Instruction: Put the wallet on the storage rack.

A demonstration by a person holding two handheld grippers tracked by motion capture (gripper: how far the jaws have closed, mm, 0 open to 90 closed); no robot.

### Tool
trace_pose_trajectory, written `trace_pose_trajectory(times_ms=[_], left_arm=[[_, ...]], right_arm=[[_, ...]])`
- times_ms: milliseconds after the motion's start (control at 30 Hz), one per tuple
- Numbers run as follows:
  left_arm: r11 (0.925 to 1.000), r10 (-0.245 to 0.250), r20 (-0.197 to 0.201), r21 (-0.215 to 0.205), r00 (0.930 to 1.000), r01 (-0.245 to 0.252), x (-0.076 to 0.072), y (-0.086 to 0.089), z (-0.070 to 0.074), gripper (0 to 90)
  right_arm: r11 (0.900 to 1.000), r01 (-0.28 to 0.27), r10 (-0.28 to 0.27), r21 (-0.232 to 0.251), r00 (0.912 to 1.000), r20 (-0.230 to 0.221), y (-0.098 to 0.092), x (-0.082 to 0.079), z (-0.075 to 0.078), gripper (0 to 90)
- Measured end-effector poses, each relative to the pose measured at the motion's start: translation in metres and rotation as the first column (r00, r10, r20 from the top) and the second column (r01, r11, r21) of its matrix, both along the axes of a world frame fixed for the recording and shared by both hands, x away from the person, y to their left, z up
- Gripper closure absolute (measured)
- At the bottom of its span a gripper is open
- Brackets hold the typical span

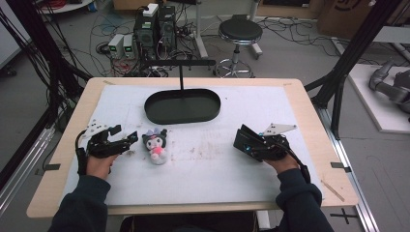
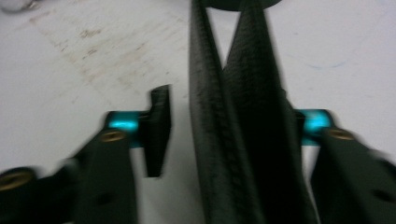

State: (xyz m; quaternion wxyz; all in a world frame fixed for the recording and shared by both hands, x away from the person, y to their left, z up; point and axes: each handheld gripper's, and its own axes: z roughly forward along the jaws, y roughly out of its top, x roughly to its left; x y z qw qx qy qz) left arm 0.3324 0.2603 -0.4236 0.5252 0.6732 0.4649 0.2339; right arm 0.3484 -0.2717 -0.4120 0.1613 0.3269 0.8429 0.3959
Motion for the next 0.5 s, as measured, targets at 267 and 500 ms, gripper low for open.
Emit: trace_pose_trajectory(times_ms=[267, 500], left_arm=[[0.9996, -0.028, 0.054, 0.0, 0.9981, 0.028, -0.001, -0.001, 0.001, 20.8], [0.9994, -0.034, 0.048, 0.0, 0.9983, 0.034, 0.0, -0.001, 0.001, 20.8]], right_arm=[[0.999, 0.046, -0.047, 0.019, 0.9983, 0.035, 0.005, 0.001, 0.009, 79.2], [0.997, 0.049, -0.054, 0.064, 0.9951, 0.083, 0.028, 0.021, 0.027, 79.3]])
